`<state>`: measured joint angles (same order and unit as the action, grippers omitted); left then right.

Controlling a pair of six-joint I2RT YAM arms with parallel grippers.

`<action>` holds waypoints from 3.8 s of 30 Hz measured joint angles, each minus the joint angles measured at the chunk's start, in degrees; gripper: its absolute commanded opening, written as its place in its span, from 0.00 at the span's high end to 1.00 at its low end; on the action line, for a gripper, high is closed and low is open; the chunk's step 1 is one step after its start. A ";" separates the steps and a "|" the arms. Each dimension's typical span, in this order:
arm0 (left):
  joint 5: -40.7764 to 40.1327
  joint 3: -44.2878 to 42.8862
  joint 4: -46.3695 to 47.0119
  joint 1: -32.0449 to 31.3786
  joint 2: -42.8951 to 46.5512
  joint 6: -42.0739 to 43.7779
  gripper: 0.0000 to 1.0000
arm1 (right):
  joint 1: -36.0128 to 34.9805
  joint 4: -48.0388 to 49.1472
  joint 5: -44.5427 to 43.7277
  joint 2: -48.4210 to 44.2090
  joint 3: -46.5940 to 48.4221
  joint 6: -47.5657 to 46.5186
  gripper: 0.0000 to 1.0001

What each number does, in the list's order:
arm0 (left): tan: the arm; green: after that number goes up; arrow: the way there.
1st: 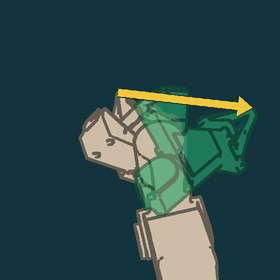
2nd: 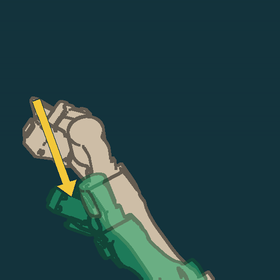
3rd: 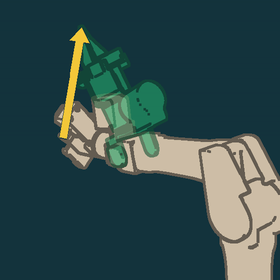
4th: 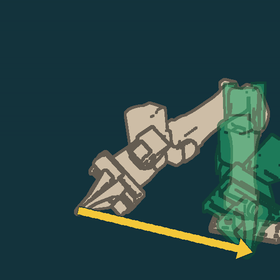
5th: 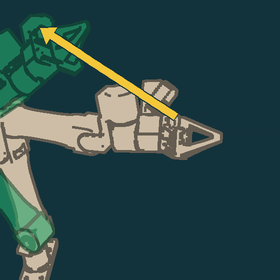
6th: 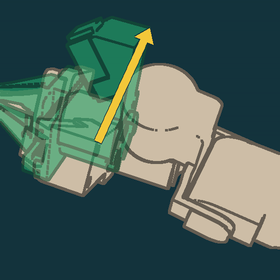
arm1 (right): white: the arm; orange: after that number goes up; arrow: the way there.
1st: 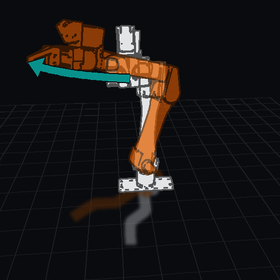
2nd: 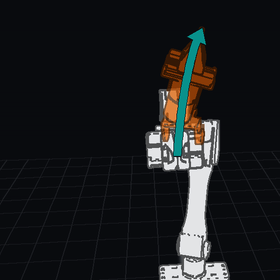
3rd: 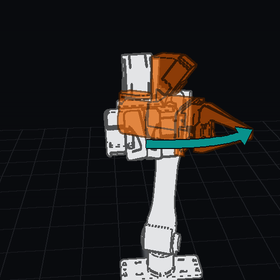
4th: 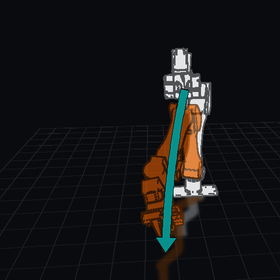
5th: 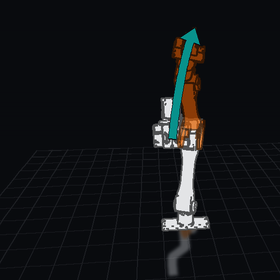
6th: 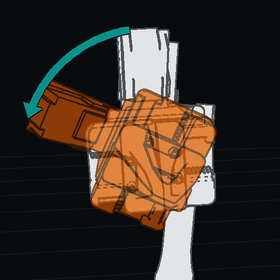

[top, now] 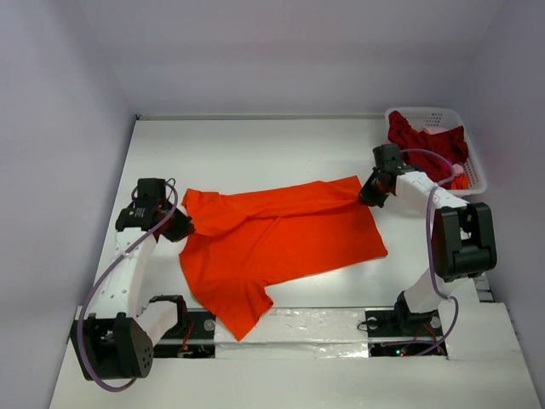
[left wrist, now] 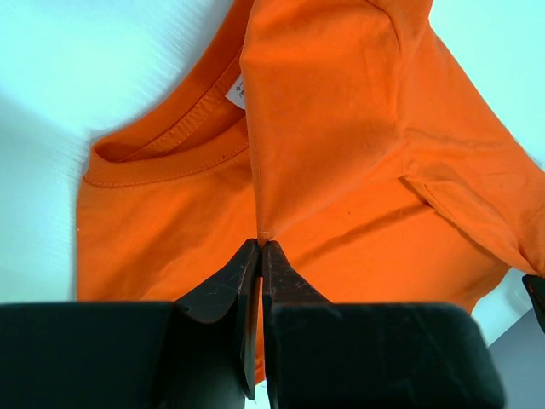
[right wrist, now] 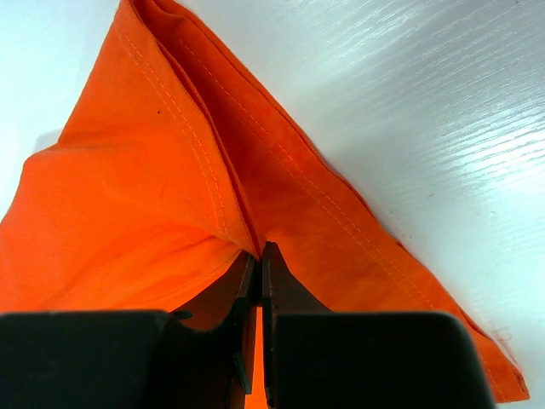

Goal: Fold and stack the t-shirts
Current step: Fold the flattened tshirt in 1/3 of the way

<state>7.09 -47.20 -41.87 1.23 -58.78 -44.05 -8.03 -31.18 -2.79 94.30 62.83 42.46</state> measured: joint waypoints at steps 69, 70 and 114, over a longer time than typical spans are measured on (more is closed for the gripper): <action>1.36 -10.38 13.68 -0.15 -23.71 0.42 1.00 | -0.07 -3.63 7.26 8.90 18.80 0.61 1.00; 0.72 -10.16 14.03 -0.15 -24.81 0.50 1.00 | -0.15 -3.54 8.17 10.03 18.95 0.37 1.00; -8.70 -16.52 19.65 -0.15 -43.39 3.63 1.00 | -3.37 0.90 9.01 18.88 14.97 0.66 1.00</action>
<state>-1.61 -63.72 -22.22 1.08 -102.17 -40.42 -11.40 -30.28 6.22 113.19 77.80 43.11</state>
